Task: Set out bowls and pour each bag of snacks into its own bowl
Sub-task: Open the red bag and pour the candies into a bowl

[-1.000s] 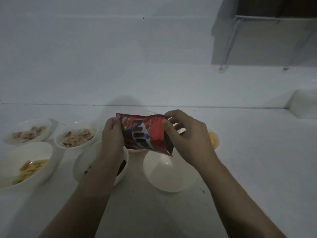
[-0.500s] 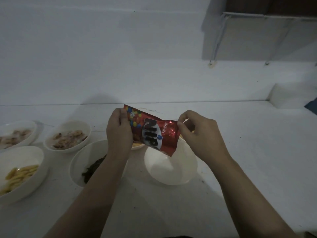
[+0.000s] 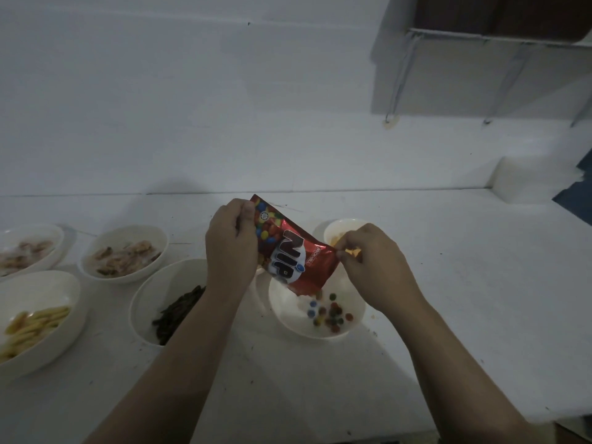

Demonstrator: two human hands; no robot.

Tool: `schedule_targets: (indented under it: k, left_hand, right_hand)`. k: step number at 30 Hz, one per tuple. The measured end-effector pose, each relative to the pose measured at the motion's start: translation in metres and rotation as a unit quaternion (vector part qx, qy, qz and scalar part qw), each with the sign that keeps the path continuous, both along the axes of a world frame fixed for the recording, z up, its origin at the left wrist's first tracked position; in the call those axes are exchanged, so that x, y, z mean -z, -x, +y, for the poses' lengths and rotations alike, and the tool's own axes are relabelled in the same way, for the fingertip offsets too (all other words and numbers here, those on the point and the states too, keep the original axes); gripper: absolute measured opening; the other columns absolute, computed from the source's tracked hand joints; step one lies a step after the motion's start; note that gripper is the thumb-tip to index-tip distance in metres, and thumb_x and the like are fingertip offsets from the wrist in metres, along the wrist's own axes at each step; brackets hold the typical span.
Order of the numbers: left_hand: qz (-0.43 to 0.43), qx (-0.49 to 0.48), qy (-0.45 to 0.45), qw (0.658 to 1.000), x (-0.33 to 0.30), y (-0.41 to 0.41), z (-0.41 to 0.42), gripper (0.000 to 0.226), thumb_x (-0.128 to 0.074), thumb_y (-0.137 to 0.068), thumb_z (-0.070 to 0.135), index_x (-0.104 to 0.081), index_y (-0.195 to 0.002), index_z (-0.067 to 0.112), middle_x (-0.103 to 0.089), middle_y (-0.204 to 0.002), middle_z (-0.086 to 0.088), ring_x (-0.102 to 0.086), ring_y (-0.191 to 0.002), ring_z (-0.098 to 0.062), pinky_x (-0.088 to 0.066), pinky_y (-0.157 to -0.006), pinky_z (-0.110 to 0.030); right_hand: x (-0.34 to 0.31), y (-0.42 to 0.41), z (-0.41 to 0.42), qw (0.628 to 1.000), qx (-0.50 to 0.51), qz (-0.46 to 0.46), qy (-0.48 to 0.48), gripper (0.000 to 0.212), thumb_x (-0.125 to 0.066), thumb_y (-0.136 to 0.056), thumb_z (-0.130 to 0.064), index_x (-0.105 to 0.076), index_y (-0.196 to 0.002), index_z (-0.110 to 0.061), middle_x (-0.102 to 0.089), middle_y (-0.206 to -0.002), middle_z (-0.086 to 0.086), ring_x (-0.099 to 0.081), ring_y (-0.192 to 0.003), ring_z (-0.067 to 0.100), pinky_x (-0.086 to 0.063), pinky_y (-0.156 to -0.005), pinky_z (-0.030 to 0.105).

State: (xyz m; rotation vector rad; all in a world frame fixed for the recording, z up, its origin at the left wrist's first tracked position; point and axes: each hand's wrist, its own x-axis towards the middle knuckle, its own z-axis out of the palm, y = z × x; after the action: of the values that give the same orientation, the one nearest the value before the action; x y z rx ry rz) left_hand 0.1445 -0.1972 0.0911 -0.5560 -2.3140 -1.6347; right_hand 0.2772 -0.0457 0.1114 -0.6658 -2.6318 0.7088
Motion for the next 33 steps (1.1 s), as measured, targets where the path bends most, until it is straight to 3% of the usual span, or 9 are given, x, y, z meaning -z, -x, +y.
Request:
schedule_targets:
  k: [4, 10, 15, 18, 22, 24, 28, 30, 33]
  left_hand:
    - [0.011, 0.002, 0.007, 1.0, -0.001, -0.002, -0.001, 0.028, -0.038, -0.104, 0.033, -0.057, -0.102, 0.012, -0.061, -0.098, -0.004, -0.06, -0.097, -0.016, -0.053, -0.077, -0.026]
    - [0.053, 0.005, 0.009, 0.999, -0.003, -0.009, -0.001, 0.027, -0.04, -0.103, 0.03, -0.059, -0.1, 0.011, -0.058, -0.092, 0.001, -0.058, -0.093, -0.016, -0.053, -0.078, -0.03]
    - [0.059, 0.006, 0.019, 0.998, -0.007, -0.015, 0.0, 0.03, -0.04, -0.103, 0.03, -0.061, -0.103, 0.009, -0.056, -0.092, 0.001, -0.057, -0.094, -0.016, -0.051, -0.08, -0.028]
    - [0.068, 0.001, 0.021, 0.997, -0.007, -0.014, 0.0, 0.03, -0.041, -0.103, 0.03, -0.061, -0.103, 0.009, -0.057, -0.092, 0.001, -0.058, -0.095, -0.018, -0.052, -0.08, -0.031]
    - [0.072, 0.002, 0.018, 0.997, -0.007, -0.014, 0.0, 0.025, -0.042, -0.103, 0.03, -0.061, -0.102, 0.012, -0.057, -0.093, 0.001, -0.057, -0.094, -0.017, -0.05, -0.078, -0.026]
    - [0.081, -0.002, 0.02, 0.996, -0.007, -0.012, -0.001, 0.025, -0.043, -0.103, 0.029, -0.061, -0.101, 0.012, -0.057, -0.091, 0.001, -0.058, -0.093, -0.019, -0.048, -0.074, -0.023]
    - [0.092, 0.021, 0.028, 0.995, -0.006, -0.013, 0.001, 0.03, -0.044, -0.102, 0.031, -0.066, -0.101, 0.01, -0.059, -0.089, 0.003, -0.059, -0.092, -0.022, -0.055, -0.078, -0.038]
    - [0.082, 0.042, 0.032, 0.995, -0.004, -0.017, 0.005, 0.027, -0.046, -0.102, 0.028, -0.067, -0.101, 0.011, -0.06, -0.088, 0.003, -0.06, -0.093, -0.023, -0.055, -0.08, -0.044]
    - [0.079, 0.052, 0.035, 0.995, -0.001, -0.021, 0.01, 0.03, -0.048, -0.101, 0.031, -0.068, -0.102, 0.009, -0.062, -0.09, 0.003, -0.061, -0.093, -0.022, -0.055, -0.08, -0.046]
  right_hand:
    - [0.005, -0.002, -0.001, 1.0, 0.005, 0.016, 0.017, 0.009, -0.062, -0.095, -0.021, -0.065, -0.088, -0.024, -0.048, -0.103, -0.009, -0.052, -0.087, 0.013, -0.039, -0.07, 0.022]
    - [0.01, -0.004, -0.002, 0.999, 0.011, 0.028, 0.018, 0.012, -0.062, -0.095, -0.02, -0.06, -0.085, -0.027, -0.045, -0.104, -0.011, -0.049, -0.089, 0.01, -0.035, -0.065, 0.014]
    - [0.013, -0.005, -0.004, 0.999, 0.028, 0.039, 0.015, 0.014, -0.06, -0.097, -0.02, -0.057, -0.086, -0.028, -0.051, -0.109, -0.013, -0.052, -0.089, 0.01, -0.033, -0.065, 0.01]
    - [0.01, -0.006, -0.005, 0.999, 0.024, 0.022, 0.012, 0.013, -0.059, -0.097, -0.021, -0.057, -0.087, -0.028, -0.049, -0.106, -0.012, -0.052, -0.091, 0.011, -0.037, -0.073, 0.016]
    - [0.008, -0.007, -0.005, 0.999, 0.03, 0.025, 0.022, 0.01, -0.058, -0.097, -0.018, -0.059, -0.089, -0.024, -0.049, -0.086, -0.015, -0.05, -0.084, 0.009, -0.029, -0.06, 0.008]
    - [0.007, -0.006, -0.006, 0.999, 0.024, 0.013, 0.031, 0.008, -0.056, -0.097, -0.016, -0.063, -0.097, -0.02, -0.053, -0.088, -0.012, -0.05, -0.083, 0.009, -0.03, -0.06, 0.008]
    - [0.002, -0.002, -0.016, 0.996, -0.037, 0.057, 0.057, 0.016, -0.055, -0.098, -0.026, -0.064, -0.111, -0.026, -0.057, -0.107, -0.014, -0.05, -0.098, 0.005, -0.042, -0.083, 0.02]
    - [0.003, 0.004, -0.025, 0.992, -0.063, 0.096, 0.059, 0.023, -0.056, -0.098, -0.027, -0.066, -0.119, -0.026, -0.058, -0.103, -0.02, -0.052, -0.093, -0.002, -0.041, -0.081, 0.013]
    - [0.01, 0.011, -0.029, 0.985, -0.032, 0.147, 0.079, 0.019, -0.058, -0.097, -0.024, -0.072, -0.11, -0.024, -0.058, -0.087, -0.029, -0.055, -0.076, -0.015, -0.039, -0.068, 0.001]
